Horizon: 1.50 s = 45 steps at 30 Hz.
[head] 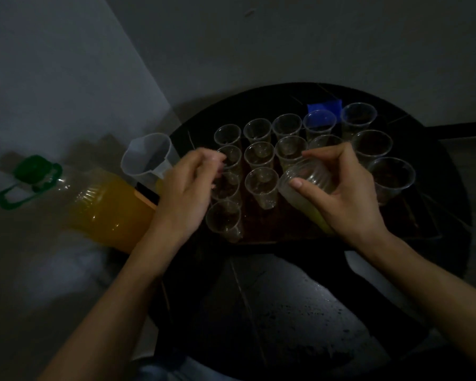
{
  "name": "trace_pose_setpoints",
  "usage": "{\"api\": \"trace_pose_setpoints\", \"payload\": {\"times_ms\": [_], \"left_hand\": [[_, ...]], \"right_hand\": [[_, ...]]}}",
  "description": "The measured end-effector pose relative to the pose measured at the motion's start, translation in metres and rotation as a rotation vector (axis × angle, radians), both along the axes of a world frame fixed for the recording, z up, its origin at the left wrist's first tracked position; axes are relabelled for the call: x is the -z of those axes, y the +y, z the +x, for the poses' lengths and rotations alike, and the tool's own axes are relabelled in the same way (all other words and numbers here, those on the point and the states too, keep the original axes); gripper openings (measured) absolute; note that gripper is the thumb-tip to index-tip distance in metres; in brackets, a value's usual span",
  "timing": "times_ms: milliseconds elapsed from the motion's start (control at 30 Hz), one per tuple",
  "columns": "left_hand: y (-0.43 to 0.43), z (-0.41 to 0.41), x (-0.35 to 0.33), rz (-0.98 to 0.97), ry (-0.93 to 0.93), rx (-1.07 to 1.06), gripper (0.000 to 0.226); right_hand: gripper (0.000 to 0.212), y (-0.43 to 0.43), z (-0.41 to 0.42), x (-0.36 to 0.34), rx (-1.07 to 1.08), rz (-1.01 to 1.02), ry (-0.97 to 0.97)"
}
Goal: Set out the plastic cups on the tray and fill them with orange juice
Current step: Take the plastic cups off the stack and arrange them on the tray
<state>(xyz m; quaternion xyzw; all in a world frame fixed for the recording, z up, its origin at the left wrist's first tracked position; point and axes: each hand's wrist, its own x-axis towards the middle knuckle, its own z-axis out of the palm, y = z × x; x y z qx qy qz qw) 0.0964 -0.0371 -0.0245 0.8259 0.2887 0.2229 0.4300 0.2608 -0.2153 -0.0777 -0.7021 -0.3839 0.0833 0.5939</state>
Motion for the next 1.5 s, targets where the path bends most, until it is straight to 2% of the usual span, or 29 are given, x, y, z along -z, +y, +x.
{"api": "trace_pose_setpoints", "payload": {"times_ms": [133, 200, 267, 433, 600, 700, 833, 933, 1033, 1167, 1233, 1300, 1400, 1500], "left_hand": [[-0.030, 0.037, -0.023, -0.281, 0.346, 0.189, 0.050], [-0.041, 0.049, -0.023, -0.369, 0.349, 0.197, 0.043], [-0.044, 0.053, -0.022, -0.371, 0.329, 0.172, 0.039], [-0.035, 0.056, -0.026, -0.293, 0.375, 0.090, 0.032], [-0.035, 0.055, -0.030, -0.378, 0.410, 0.089, 0.049], [-0.035, 0.056, -0.030, -0.413, 0.424, 0.099, 0.043], [-0.034, 0.057, -0.030, -0.376, 0.520, 0.076, 0.046], [-0.033, 0.058, -0.033, -0.293, 0.503, -0.004, 0.051], [-0.029, 0.057, -0.042, -0.157, 0.402, -0.073, 0.047], [-0.014, 0.043, -0.053, -0.189, 0.196, -0.152, 0.028], [-0.010, 0.035, -0.047, -0.155, 0.168, -0.163, 0.037], [-0.008, 0.030, -0.033, -0.049, 0.214, -0.142, 0.049], [-0.019, 0.028, -0.009, 0.180, 0.355, -0.078, 0.046], [-0.031, 0.025, 0.010, 0.272, 0.446, -0.020, 0.050]], "right_hand": [[0.057, 0.006, -0.007, -0.003, -0.032, 0.023, 0.027], [0.051, 0.007, -0.008, -0.005, -0.055, 0.035, 0.020], [0.052, 0.008, -0.007, -0.006, -0.081, 0.034, 0.009], [0.075, 0.007, -0.004, -0.009, -0.196, -0.055, -0.043], [0.075, 0.006, -0.004, -0.009, -0.204, -0.059, -0.069], [0.075, 0.005, -0.006, -0.011, -0.202, -0.063, -0.052], [0.072, 0.005, -0.006, -0.012, -0.194, -0.057, -0.023], [0.068, 0.005, -0.004, -0.010, -0.158, -0.098, -0.070], [0.071, 0.003, 0.002, -0.008, -0.109, -0.134, -0.074], [0.072, -0.004, 0.016, -0.010, -0.039, -0.157, -0.092], [0.074, -0.009, 0.026, -0.012, -0.009, -0.144, -0.086], [0.075, -0.014, 0.035, -0.014, 0.038, -0.103, -0.059], [0.069, -0.021, 0.044, -0.015, 0.123, -0.057, -0.014], [0.066, -0.025, 0.047, -0.015, 0.142, -0.042, -0.012]]}}
